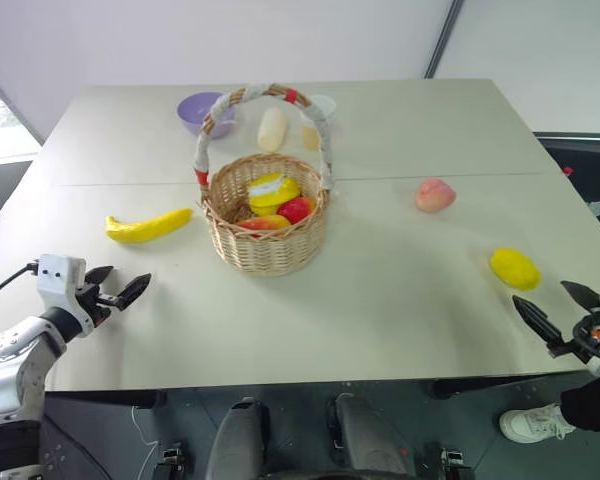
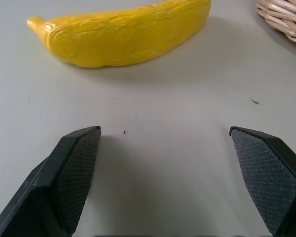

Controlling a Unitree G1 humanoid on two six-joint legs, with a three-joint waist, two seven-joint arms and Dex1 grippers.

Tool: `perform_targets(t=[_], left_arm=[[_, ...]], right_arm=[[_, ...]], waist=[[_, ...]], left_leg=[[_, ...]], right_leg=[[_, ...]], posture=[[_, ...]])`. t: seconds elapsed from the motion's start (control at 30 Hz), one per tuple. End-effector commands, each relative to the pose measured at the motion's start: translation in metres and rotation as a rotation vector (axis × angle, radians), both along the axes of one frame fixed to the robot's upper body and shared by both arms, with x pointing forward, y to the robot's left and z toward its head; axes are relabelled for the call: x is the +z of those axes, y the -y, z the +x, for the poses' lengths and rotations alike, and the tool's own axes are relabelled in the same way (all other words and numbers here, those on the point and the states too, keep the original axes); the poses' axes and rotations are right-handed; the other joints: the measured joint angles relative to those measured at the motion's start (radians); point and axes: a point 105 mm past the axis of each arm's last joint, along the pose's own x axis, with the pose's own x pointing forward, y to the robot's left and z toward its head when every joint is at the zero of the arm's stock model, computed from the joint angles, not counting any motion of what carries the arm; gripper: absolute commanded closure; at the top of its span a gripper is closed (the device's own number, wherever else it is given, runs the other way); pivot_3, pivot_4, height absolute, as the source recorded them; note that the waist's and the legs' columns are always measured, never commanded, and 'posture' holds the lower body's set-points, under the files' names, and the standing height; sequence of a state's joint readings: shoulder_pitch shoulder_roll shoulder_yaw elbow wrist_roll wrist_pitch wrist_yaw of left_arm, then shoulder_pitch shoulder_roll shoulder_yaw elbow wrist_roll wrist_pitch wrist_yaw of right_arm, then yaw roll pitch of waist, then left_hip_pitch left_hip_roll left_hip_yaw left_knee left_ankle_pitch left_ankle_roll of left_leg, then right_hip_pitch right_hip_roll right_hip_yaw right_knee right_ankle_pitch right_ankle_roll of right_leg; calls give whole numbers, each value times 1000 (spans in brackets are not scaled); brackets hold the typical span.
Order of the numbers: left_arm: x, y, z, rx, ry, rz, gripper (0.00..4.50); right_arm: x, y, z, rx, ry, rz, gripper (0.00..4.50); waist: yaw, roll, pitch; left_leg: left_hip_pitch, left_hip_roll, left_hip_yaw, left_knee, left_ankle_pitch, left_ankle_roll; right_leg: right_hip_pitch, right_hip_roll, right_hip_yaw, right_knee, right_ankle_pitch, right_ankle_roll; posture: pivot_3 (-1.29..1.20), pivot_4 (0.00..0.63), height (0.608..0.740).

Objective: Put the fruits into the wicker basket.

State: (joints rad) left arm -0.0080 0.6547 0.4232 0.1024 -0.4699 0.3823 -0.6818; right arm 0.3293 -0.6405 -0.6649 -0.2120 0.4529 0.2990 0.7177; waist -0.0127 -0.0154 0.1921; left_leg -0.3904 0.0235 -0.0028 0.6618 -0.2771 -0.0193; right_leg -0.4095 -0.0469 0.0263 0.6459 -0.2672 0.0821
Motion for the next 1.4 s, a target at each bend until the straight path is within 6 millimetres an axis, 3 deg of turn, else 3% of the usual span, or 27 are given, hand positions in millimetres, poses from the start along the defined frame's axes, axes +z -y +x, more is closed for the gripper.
perform_targets(t=[0.03, 0.27, 0.37, 0.47, 0.6, 0.8, 1.13, 1.33, 1.4], left_arm=[[19, -3, 3, 6, 76, 5, 0], [27, 4, 10, -3, 88, 21, 0], [40, 11, 18, -58, 118, 114, 0], [43, 13, 20, -70, 123, 133, 0], [65, 8, 40, -93, 123, 437, 0], [65, 10, 60, -220, 25, 701, 0], [51, 14, 91, -395, -102, 832, 0], [41, 15, 101, -425, -156, 778, 0], [40, 17, 101, -445, -154, 772, 549]], right_arm=[[13, -3, 5, 28, 38, -38, 28], [33, -25, 15, 138, 80, -63, 28], [60, -75, 26, 364, 117, -67, 28], [65, -86, 28, 408, 113, -65, 28], [85, -173, 23, 775, 128, -56, 28], [93, -227, 25, 970, 166, -94, 28], [93, -258, 24, 1076, 206, -101, 28], [91, -263, 23, 1072, 215, -104, 28], [90, -264, 22, 1067, 217, -107, 0]], waist=[[0, 0, 0], [-1, 0, 0], [-6, 0, 0], [-1, -1, 0], [0, -1, 0], [0, -1, 0], [2, -2, 0], [1, -2, 0], [1, -2, 0]], left_leg=[[0, 0, 0, 0, 0, 0], [0, 0, 0, 0, 0, 0], [0, 0, 0, 0, 0, 0], [1, 1, 0, 1, 0, 0], [-1, 1, -1, 1, 0, 0], [-1, -1, 0, 0, 0, 1], [-5, -6, 0, 1, -1, 1], [-4, -6, 0, 2, -1, 1], [-4, -6, 0, 2, -1, 1]], right_leg=[[0, 0, 0, 0, 0, 0], [0, 1, 0, 0, 0, 0], [0, 1, 0, 1, 0, 1], [0, 2, 0, 2, 1, 1], [-1, 3, -1, 2, 2, 3], [-1, 2, -1, 1, 2, 3], [-3, 2, -3, 2, 2, 4], [-3, 2, -3, 3, 2, 4], [-3, 2, -3, 4, 2, 4]], posture=[[0, 150, 740], [0, 150, 740], [0, 150, 740], [0, 150, 740], [0, 150, 740], [0, 150, 740], [0, 150, 740], [0, 150, 740], [0, 150, 740]])
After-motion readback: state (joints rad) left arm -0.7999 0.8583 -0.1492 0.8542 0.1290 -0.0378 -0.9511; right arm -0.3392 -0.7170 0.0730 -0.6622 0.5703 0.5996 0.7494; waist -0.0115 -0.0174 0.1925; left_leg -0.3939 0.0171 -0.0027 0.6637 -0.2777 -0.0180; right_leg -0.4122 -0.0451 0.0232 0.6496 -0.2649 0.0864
